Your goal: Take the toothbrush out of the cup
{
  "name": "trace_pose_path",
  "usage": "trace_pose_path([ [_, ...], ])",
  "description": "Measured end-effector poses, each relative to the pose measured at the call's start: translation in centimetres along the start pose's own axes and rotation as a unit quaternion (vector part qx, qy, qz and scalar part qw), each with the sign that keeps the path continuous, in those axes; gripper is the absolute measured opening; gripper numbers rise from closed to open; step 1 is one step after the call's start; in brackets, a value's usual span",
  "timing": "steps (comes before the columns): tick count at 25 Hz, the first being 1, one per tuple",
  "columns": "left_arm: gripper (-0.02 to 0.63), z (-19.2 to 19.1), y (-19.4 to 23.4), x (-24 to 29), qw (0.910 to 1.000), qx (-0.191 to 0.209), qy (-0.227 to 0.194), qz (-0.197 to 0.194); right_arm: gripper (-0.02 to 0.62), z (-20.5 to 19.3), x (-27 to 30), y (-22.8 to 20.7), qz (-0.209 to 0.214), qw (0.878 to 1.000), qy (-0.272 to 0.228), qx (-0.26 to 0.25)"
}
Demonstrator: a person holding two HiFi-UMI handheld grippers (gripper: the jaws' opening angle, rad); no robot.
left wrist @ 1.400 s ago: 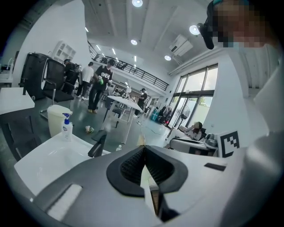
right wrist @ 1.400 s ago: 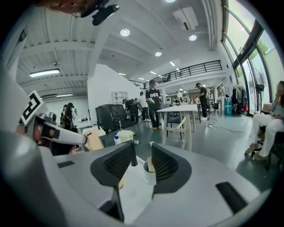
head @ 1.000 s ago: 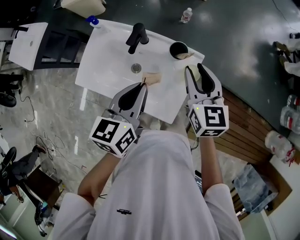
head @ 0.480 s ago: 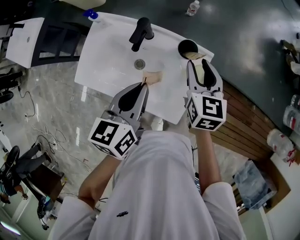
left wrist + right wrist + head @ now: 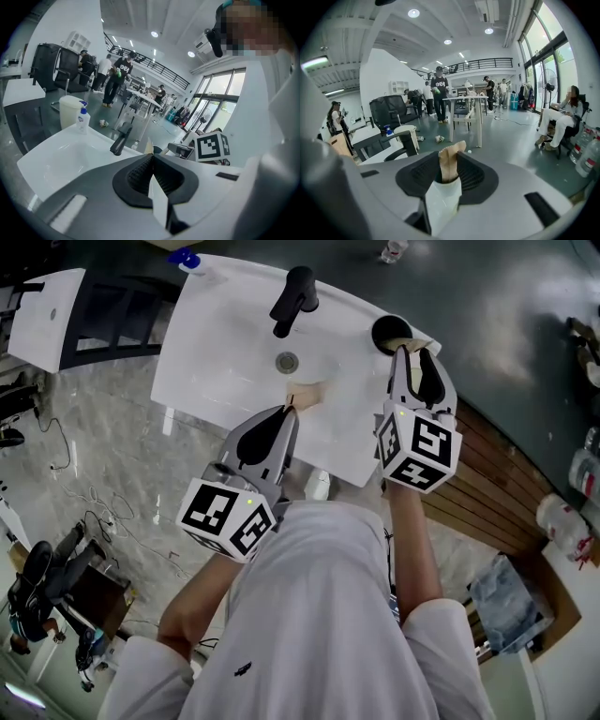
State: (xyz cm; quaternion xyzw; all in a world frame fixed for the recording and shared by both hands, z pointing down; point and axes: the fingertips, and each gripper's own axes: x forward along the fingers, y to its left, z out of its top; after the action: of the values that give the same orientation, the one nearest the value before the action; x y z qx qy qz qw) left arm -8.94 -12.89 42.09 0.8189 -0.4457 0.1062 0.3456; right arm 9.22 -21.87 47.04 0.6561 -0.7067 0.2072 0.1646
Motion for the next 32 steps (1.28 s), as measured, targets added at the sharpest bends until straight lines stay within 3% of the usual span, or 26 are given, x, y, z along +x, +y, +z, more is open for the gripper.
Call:
trace_pose_path([
  [11, 0.005, 0.0, 0.3, -1.1, 1.0, 0.003, -0.004, -0.006, 0.057, 0.1, -1.3, -0.9, -0.028, 1.0, -0.008, 0.004],
  [12, 0.005, 0.0, 0.2, -1.2, 1.0, 0.004, -0.005, -0.007, 0.008, 0.3, -1.5, -1.0, -0.031, 0.999, -0.014, 0.004],
  [32, 0.005, 0.9, -2.6, -5.0, 0.9985, 0.024, -0.046, -0.02, 0.006, 6.6, -9.8, 0.0, 0.009, 0.994, -0.102, -0.024],
])
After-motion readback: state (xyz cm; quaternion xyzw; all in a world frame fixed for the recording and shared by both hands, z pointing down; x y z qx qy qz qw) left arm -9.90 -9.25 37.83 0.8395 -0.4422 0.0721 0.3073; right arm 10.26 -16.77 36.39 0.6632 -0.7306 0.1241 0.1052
